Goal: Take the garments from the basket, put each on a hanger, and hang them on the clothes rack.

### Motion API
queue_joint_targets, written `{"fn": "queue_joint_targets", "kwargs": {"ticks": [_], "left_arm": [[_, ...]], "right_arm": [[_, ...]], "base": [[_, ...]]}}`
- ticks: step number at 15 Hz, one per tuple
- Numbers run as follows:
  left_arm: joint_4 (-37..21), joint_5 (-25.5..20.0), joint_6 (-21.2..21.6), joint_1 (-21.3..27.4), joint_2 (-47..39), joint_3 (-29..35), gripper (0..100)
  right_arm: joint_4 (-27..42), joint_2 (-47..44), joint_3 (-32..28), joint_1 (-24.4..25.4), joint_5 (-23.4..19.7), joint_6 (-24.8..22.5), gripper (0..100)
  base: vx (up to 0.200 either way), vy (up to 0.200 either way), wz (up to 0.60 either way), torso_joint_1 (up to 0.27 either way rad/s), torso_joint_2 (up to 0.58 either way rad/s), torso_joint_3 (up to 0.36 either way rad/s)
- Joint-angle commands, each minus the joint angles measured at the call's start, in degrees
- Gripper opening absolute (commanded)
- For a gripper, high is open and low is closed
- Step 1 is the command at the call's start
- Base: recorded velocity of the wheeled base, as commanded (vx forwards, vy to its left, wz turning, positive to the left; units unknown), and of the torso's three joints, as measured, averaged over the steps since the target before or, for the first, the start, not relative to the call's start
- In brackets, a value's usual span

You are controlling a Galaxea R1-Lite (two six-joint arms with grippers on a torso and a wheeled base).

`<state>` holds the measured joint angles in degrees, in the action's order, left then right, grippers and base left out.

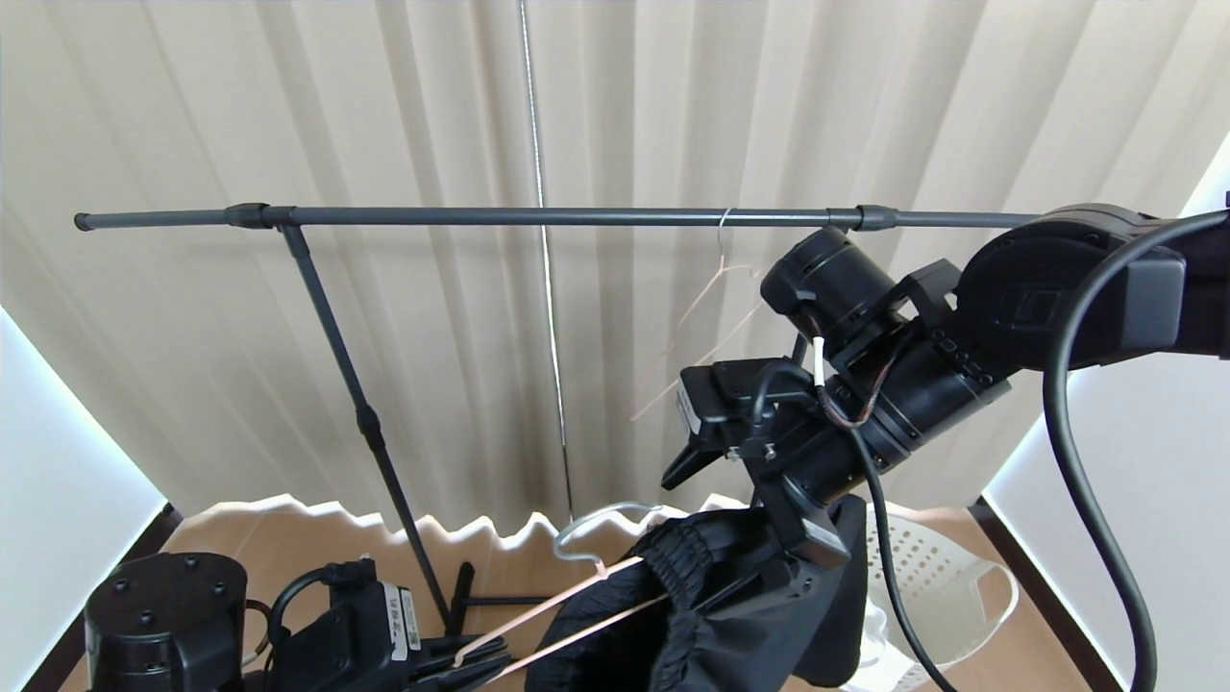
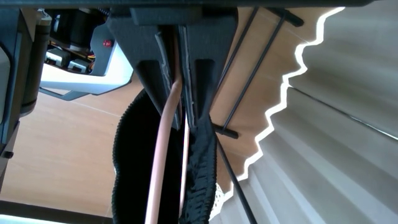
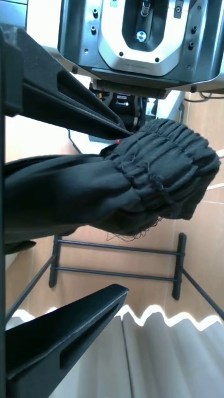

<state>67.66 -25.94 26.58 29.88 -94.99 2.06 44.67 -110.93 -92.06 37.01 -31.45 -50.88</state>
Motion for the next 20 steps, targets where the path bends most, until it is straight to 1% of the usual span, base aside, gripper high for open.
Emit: {"fn": "queue_joint_targets", "kwargs": {"ticks": [1,11,14,17,18,20], "left_arm": [[0.0,0.0,-0.1,0.0,-0.1,0.1,0],[0.0,0.2,-0.2,0.0,0.1,0.4,0],[1.5,0.3,-0.5,0.0,-0.1,0.2,0],[1.5,0.3,-0.5,0.0,-0.1,0.2,0],[1.5,0.3,-0.5,0.0,-0.1,0.2,0],[1.5,0.3,-0.5,0.0,-0.1,0.2,0]], "right_arm": [[0.0,-0.5,0.0,0.4,0.1,0.0,100],[0.0,-0.6,0.0,1.0,0.2,0.1,100],[0.0,-0.7,0.0,1.0,0.2,0.1,100],[0.0,-0.7,0.0,1.0,0.2,0.1,100],[0.0,-0.6,0.0,1.0,0.2,0.2,0],[0.0,-0.2,0.0,1.0,0.2,0.3,0]], "base": [[0.0,0.0,0.0,0.0,0.0,0.0],[0.0,0.0,0.0,0.0,0.0,0.0],[0.0,0.0,0.0,0.0,0.0,0.0],[0.0,0.0,0.0,0.0,0.0,0.0],[0.0,0.0,0.0,0.0,0.0,0.0],[0.0,0.0,0.0,0.0,0.0,0.0]]}}
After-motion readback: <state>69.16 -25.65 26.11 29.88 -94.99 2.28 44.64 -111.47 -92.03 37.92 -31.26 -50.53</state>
